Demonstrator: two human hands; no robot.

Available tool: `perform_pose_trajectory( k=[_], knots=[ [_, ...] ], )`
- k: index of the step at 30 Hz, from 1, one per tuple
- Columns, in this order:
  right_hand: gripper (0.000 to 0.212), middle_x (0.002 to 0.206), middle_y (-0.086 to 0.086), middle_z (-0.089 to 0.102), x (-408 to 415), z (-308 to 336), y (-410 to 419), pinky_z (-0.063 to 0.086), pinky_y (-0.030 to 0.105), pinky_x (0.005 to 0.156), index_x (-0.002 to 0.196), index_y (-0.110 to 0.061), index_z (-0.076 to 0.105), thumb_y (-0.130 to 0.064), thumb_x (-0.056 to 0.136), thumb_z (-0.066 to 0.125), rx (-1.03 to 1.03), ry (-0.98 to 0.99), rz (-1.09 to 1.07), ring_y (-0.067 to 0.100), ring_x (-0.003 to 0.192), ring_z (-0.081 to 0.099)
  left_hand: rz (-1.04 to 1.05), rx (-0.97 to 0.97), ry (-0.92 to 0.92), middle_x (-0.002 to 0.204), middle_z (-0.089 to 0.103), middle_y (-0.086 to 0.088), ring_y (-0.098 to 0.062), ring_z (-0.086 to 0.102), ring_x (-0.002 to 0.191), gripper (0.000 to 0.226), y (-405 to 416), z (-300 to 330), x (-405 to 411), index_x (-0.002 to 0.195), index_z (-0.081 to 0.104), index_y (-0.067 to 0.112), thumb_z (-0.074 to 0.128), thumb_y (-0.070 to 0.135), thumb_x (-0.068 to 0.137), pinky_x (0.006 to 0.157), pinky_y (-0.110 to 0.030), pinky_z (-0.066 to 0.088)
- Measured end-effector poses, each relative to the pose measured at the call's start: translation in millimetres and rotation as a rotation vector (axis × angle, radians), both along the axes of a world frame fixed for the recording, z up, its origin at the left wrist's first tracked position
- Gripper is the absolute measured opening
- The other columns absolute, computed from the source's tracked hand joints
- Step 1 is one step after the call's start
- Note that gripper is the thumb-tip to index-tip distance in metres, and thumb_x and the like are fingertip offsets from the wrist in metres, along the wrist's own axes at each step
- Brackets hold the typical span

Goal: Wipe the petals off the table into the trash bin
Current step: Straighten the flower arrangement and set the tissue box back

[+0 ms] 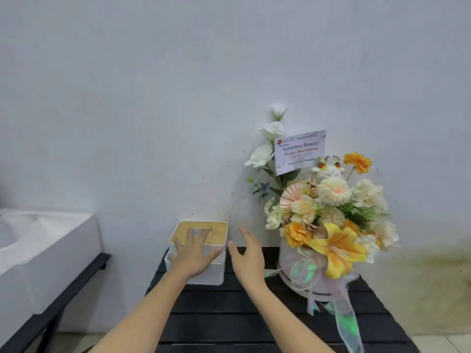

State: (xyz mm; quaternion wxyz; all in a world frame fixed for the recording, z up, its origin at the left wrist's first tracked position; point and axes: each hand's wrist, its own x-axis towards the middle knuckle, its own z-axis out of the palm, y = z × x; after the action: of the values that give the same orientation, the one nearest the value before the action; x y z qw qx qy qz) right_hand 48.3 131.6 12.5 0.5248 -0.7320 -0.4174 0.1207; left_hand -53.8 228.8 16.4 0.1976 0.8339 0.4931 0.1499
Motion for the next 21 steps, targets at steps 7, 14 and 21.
perform_pose_trajectory(
  k=[7, 14, 21],
  knots=[
    [0.047, 0.146, 0.004, 0.038, -3.7, -46.9, 64.0, 0.034, 0.032, 0.102, 0.142, -0.038, 0.026, -0.039, 0.097, 0.037, -0.109, 0.238, 0.184, 0.026, 0.132, 0.037, 0.086, 0.009, -0.026, 0.152, -0.005, -0.016, -0.042, 0.022, 0.134, 0.066, 48.1, -38.0, -12.2, 0.138, 0.016, 0.048, 0.044, 0.064, 0.081, 0.106, -0.050, 0.026],
    [0.036, 0.137, 0.000, 0.048, 0.5, -41.5, 30.1, 0.036, 0.033, 0.096, 0.134, -0.035, 0.034, -0.034, 0.099, 0.032, -0.067, 0.195, 0.133, 0.022, 0.123, 0.045, 0.110, 0.116, -0.068, 0.147, 0.026, -0.010, -0.038, 0.043, 0.120, 0.053, 14.0, -42.3, -1.7, 0.138, 0.032, 0.030, 0.047, 0.042, 0.088, 0.096, -0.045, 0.041],
    [0.027, 0.113, -0.003, 0.056, 5.0, 2.1, -93.0, 0.042, 0.034, 0.082, 0.123, -0.030, 0.043, -0.032, 0.096, 0.038, 0.017, 0.096, 0.003, 0.020, 0.107, 0.055, -0.004, 0.105, -0.129, 0.150, 0.025, -0.009, -0.033, 0.040, 0.126, 0.051, -124.2, -1.1, 3.6, 0.140, 0.030, 0.019, 0.041, 0.036, 0.094, 0.097, -0.048, 0.040]
  ],
)
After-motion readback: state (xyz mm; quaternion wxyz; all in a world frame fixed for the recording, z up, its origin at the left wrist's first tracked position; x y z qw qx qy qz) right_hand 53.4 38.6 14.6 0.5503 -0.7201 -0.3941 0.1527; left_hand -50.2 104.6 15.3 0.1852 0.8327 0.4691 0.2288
